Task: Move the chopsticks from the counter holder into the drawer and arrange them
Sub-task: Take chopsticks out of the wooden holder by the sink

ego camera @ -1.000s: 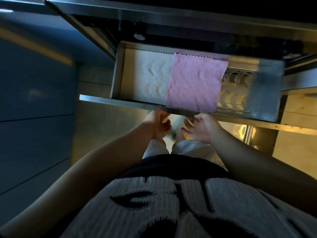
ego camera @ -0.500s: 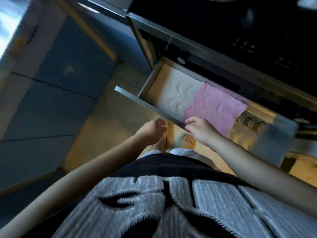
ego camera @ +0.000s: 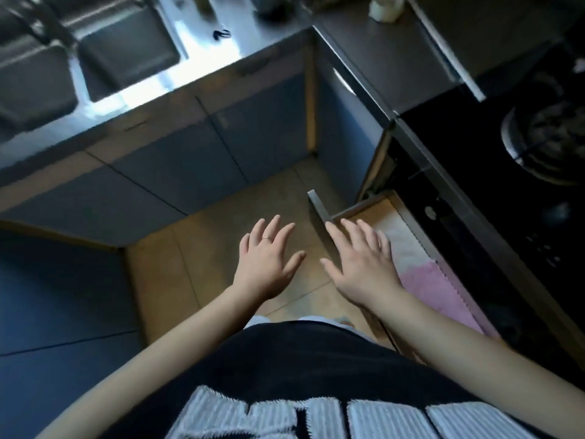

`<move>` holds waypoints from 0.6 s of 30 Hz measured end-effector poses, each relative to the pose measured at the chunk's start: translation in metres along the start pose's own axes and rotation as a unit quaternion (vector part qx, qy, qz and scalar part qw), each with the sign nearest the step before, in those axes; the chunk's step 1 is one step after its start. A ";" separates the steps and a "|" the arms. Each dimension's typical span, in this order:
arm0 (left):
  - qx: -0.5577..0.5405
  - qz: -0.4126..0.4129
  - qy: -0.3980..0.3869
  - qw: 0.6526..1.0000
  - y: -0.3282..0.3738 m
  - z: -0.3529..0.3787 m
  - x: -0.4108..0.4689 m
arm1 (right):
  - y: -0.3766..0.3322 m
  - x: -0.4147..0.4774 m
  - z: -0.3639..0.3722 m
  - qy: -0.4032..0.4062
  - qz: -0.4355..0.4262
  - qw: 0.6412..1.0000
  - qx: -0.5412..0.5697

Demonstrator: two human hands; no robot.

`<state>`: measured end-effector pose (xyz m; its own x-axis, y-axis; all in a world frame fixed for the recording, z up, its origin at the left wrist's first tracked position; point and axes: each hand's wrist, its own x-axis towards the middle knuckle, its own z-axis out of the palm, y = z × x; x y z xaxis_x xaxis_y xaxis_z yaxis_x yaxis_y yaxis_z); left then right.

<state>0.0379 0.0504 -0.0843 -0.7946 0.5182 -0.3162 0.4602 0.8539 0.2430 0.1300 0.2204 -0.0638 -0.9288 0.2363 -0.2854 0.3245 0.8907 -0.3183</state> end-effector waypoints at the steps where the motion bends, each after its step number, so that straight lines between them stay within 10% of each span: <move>1: -0.004 -0.013 0.017 1.000 -0.012 -0.006 -0.002 | -0.013 0.006 -0.001 0.000 -0.013 1.000 -0.012; 18: -0.047 -0.203 0.116 0.971 -0.319 -0.107 -0.060 | -0.325 0.133 0.033 0.020 -0.179 0.976 -0.122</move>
<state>-0.1036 -0.2583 -0.0445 -0.9760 0.1056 -0.1902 0.0607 0.9718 0.2277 -0.0932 -0.0503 -0.0281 -0.9826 -0.0970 -0.1586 -0.0706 0.9838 -0.1645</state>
